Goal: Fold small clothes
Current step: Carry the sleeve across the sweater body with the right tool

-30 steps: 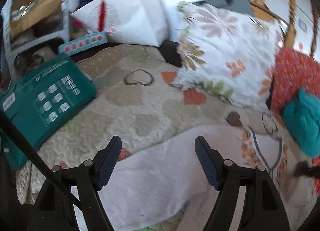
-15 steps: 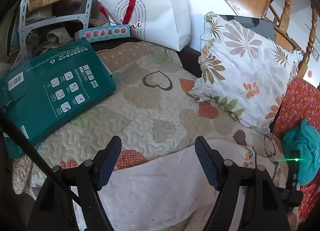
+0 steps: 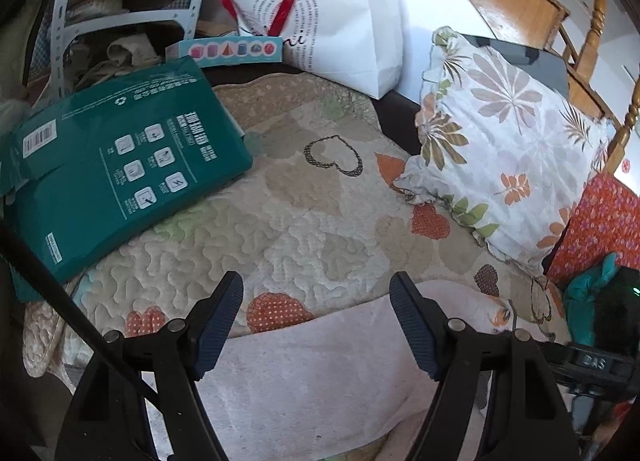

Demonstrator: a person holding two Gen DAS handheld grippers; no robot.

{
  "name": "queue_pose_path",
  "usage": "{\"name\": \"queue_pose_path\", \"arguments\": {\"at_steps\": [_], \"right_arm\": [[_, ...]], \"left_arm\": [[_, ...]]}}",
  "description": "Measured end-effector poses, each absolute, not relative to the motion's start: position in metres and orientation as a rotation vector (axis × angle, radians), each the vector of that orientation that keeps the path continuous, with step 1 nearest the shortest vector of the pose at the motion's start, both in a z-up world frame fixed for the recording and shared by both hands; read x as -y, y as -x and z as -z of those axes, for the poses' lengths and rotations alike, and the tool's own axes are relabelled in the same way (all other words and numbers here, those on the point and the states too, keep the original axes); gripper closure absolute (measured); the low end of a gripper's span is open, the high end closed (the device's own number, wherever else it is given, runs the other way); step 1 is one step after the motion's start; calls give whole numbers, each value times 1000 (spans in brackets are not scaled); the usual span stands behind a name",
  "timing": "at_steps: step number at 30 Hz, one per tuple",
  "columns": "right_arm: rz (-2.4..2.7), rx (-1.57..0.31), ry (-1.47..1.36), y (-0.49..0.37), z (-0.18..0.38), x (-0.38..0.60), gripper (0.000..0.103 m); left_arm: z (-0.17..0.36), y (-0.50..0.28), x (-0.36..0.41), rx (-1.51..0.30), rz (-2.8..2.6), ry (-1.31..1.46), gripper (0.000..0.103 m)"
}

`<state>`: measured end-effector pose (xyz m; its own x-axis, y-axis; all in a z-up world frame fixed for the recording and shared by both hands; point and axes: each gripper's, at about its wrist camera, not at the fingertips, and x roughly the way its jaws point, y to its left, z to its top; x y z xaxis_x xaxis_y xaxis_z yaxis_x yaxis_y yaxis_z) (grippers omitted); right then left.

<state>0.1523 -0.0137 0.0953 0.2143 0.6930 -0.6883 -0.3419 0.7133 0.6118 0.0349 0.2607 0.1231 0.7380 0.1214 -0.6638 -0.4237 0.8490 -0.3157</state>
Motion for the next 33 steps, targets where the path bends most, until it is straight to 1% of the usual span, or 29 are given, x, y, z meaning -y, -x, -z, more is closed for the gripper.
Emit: {"name": "queue_pose_path", "arguments": {"at_steps": [2, 3, 5, 9, 11, 15, 18, 20, 21, 23, 25, 29, 32, 33], "right_arm": [[-618, -1089, -238, -145, -104, 26, 60], [-547, -1080, -165, -142, -102, 31, 62], [-436, -1104, -59, -141, -84, 40, 87], [-364, -1185, -23, -140, -46, 45, 88], [-414, -1262, -42, -135, -27, 33, 86], [-575, -1205, -13, -111, -47, -3, 86], [-705, -1087, 135, -74, -73, -60, 85], [-811, -1047, 214, -47, -76, -99, 75], [-848, -1033, 242, -36, -75, -113, 71], [-962, -1009, 311, -5, -70, -159, 56], [-1044, -999, 368, 20, -61, -192, 47], [-1118, -933, 536, 64, -37, -255, 41], [-1117, -899, 630, 83, -18, -275, 40], [-1101, -873, 663, 89, -11, -281, 38]], "left_arm": [[-123, -32, -266, -673, -324, 489, 28], [-124, -32, -268, -673, -328, 495, 28], [-123, -30, -272, -673, -336, 509, 28], [-125, -22, -288, -661, -381, 512, 28], [-127, -14, -300, -648, -431, 507, 28], [-131, 13, -338, -628, -547, 528, 28], [-142, 54, -367, -584, -618, 559, 28], [-152, 88, -385, -531, -686, 574, 27], [-156, 104, -392, -505, -718, 582, 25], [-165, 132, -404, -445, -776, 587, 24], [-172, 154, -413, -391, -843, 574, 23], [-179, 176, -424, -319, -885, 588, 23], [-180, 178, -427, -304, -866, 605, 23], [-180, 177, -426, -303, -860, 604, 23]]}}
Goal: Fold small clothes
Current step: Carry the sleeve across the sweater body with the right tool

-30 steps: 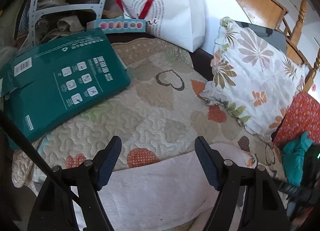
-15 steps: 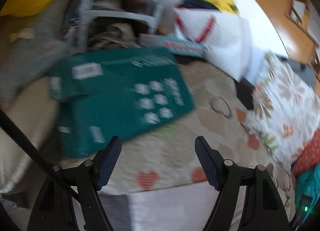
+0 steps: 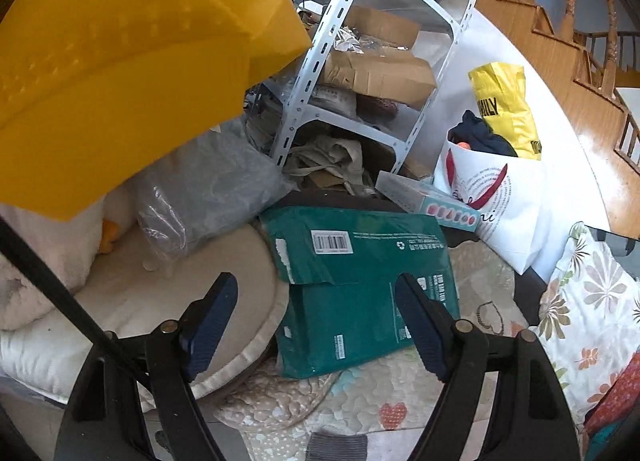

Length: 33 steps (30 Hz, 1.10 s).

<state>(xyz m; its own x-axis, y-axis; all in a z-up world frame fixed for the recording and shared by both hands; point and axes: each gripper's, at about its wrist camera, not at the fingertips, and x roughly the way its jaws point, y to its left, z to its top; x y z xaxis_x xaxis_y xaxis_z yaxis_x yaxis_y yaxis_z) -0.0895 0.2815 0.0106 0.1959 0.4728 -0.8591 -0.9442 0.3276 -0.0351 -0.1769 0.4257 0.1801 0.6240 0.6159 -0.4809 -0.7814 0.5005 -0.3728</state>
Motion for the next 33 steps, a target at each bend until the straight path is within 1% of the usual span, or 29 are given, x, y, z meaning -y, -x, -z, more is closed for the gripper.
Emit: {"name": "queue_pose_path", "arguments": {"at_steps": [1, 2, 3, 4, 5, 6, 7, 11, 14, 17, 19, 21, 22, 25, 29, 33], "right_arm": [[-1082, -831, 684, 95, -7, -285, 36], [-1061, -784, 710, 101, -4, -287, 37], [-1034, -756, 747, 103, 0, -292, 42], [-978, -699, 804, 109, 4, -295, 57], [-968, -690, 799, 111, 3, -296, 76], [-969, -720, 760, 107, -2, -293, 92], [-965, -751, 716, 100, -8, -289, 98], [-872, -795, 453, 55, -58, -240, 98], [-771, -800, 261, 16, -103, -174, 98], [-629, -799, 95, -18, -136, -72, 98], [-515, -812, 14, -35, -144, -5, 98], [-407, -831, -37, -54, -143, 48, 98], [-322, -854, -86, -62, -135, 91, 98], [-166, -902, -174, -73, -111, 166, 98], [-7, -962, -240, -78, -71, 243, 98], [41, -987, -332, -70, -43, 293, 98]], "left_arm": [[-181, 176, -426, -304, -856, 600, 23], [-182, 176, -423, -304, -854, 595, 23], [-182, 175, -422, -302, -852, 593, 23], [-183, 175, -421, -296, -851, 592, 23], [-184, 177, -418, -292, -846, 592, 23], [-184, 176, -417, -289, -840, 593, 23], [-184, 176, -415, -287, -835, 595, 23], [-184, 162, -400, -312, -795, 583, 23], [-181, 137, -376, -365, -703, 558, 23], [-177, 109, -344, -414, -607, 517, 23], [-173, 88, -317, -454, -537, 480, 23], [-165, 65, -286, -507, -447, 453, 23], [-163, 56, -275, -526, -416, 444, 23], [-152, 25, -236, -596, -336, 395, 23], [-139, -12, -186, -659, -283, 296, 23], [-128, -38, -148, -710, -205, 248, 23]]}}
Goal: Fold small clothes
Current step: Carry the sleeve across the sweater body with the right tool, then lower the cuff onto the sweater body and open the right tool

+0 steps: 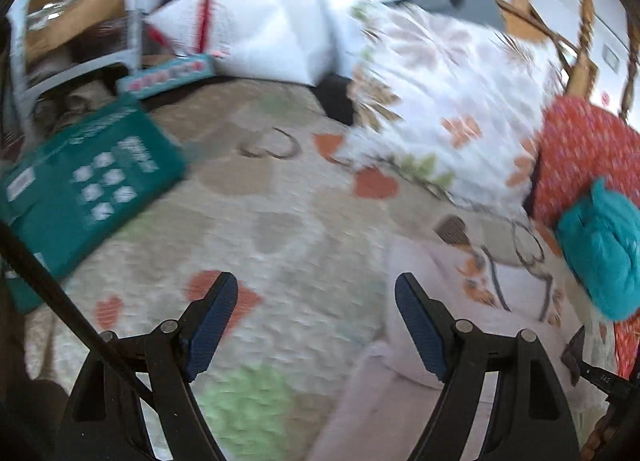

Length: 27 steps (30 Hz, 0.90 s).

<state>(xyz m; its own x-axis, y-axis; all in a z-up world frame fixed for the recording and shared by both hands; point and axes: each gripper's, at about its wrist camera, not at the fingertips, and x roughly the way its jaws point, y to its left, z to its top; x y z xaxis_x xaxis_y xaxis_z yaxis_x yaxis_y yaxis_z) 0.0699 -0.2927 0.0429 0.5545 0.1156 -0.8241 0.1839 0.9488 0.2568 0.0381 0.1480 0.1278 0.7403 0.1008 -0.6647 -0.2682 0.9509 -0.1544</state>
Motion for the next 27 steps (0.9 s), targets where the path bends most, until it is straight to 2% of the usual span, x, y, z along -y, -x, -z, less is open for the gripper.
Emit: {"name": "queue_pose_path", "arguments": {"at_steps": [6, 12, 13, 14, 16, 27], "right_arm": [[84, -982, -325, -56, -37, 326, 97], [98, -889, -378, -37, -63, 365, 96], [70, -886, -360, -39, -67, 361, 91], [52, -890, -349, -40, -69, 361, 81], [20, -894, -324, -47, -69, 349, 74], [-33, -949, -251, -60, -19, 311, 73]], "left_arm": [[-112, -67, -107, -792, -132, 211, 23], [-101, -83, -92, -826, -125, 197, 23], [-100, -85, -91, -834, -125, 202, 23], [-97, -88, -91, -847, -123, 214, 23], [-94, -92, -91, -860, -125, 227, 23], [-75, -108, -128, -914, -215, 266, 23]]}}
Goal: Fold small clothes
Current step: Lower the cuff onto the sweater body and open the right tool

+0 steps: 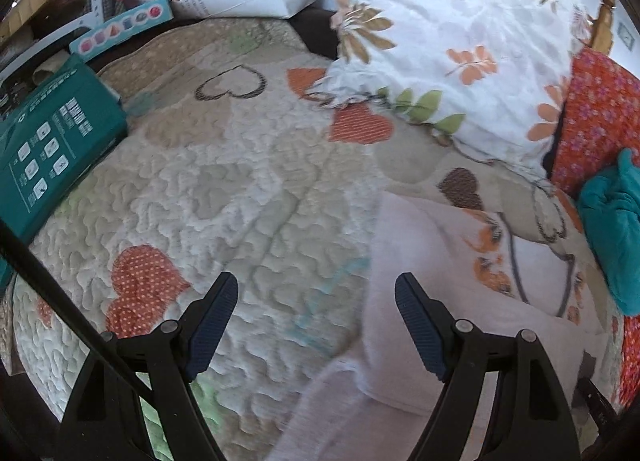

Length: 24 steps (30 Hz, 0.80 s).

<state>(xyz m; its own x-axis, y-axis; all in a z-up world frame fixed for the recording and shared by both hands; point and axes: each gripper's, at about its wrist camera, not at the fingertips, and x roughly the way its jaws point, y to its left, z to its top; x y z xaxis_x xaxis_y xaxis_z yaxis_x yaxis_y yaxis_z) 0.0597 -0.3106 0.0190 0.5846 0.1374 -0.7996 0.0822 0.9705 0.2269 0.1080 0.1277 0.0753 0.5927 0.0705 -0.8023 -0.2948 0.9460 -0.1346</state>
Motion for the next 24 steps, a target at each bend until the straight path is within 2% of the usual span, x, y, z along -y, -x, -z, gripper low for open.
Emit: {"name": "queue_pose_path", "arguments": {"at_steps": [6, 9, 11, 17, 24], "right_arm": [[-58, -892, -304, -51, -16, 314, 59], [-76, -879, -243, -49, -16, 305, 49], [-76, -874, -197, -48, -15, 295, 37], [-52, -884, -81, -51, -12, 271, 19], [-65, -866, -71, -50, -10, 270, 14]], "left_arm": [[-54, -123, -134, -980, -188, 303, 23], [-43, -129, -127, -1021, -189, 296, 23], [-41, -130, -121, -1032, -177, 282, 23], [-35, -130, -104, -1055, -171, 167, 23], [-14, -128, -115, -1141, -175, 228, 23]]}}
